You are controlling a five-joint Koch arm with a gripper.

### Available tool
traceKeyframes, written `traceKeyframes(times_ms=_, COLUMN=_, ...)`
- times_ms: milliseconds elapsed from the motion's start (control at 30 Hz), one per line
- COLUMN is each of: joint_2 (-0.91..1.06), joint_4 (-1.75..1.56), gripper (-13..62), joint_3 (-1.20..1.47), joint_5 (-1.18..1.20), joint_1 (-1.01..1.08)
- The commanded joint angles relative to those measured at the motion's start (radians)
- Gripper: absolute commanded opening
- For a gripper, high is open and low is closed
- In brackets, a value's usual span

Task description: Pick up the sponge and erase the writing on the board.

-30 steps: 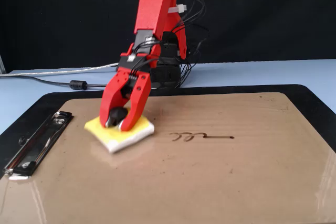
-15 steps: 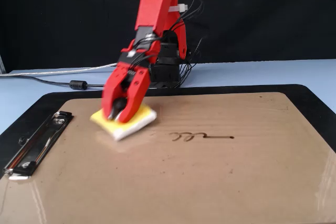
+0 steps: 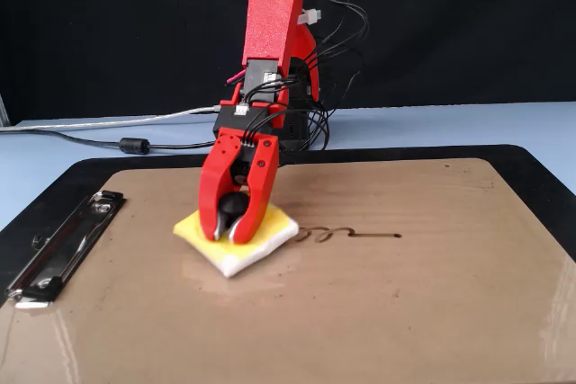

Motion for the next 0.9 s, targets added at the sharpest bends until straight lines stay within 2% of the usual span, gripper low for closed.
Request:
traceKeyframes(times_ms=0, joint_2=0.114, joint_4=0.008, gripper=-7.8, joint_3=0.094, joint_5=-0.063, joint_1=-0.023)
traceKeyframes(times_ms=67, joint_2=0.187, joint_4=0.005, gripper=-7.8, joint_3=0.161, joint_5=-0.1, joint_1=-0.051)
traceKeyframes(times_ms=133, joint_2=0.181, joint_4=0.005, gripper=-7.8, joint_3=0.16, joint_5=-0.104, joint_1=-0.063)
traceKeyframes(times_ms=300, joint_2=-0.072, joint_4=0.002, gripper=-7.9, joint_3=-0.071, joint_5=-0.107, joint_1=-0.078)
traceKeyframes(times_ms=400, joint_2=-0.107, joint_4=-0.012, gripper=-7.8, joint_3=-0.097, joint_5=-0.107, joint_1=-0.08)
traceKeyframes(times_ms=467, joint_2=-0.025, joint_4=-0.017, gripper=-7.8, joint_3=0.009, joint_5=-0.107, joint_1=-0.08)
traceKeyframes(times_ms=600, joint_2=0.278, joint_4=-0.011, gripper=-7.8, joint_3=0.284, joint_5=-0.106, joint_1=-0.083)
traceKeyframes(times_ms=667, joint_2=0.328, joint_4=-0.011, gripper=-7.9, joint_3=0.311, joint_5=-0.107, joint_1=-0.089)
traceKeyframes(times_ms=733, joint_2=0.219, joint_4=-0.026, gripper=-7.9, joint_3=0.265, joint_5=-0.11, joint_1=-0.112)
traceKeyframes(times_ms=867, joint_2=-0.106, joint_4=-0.069, gripper=-7.8, joint_3=-0.055, joint_5=-0.11, joint_1=-0.129)
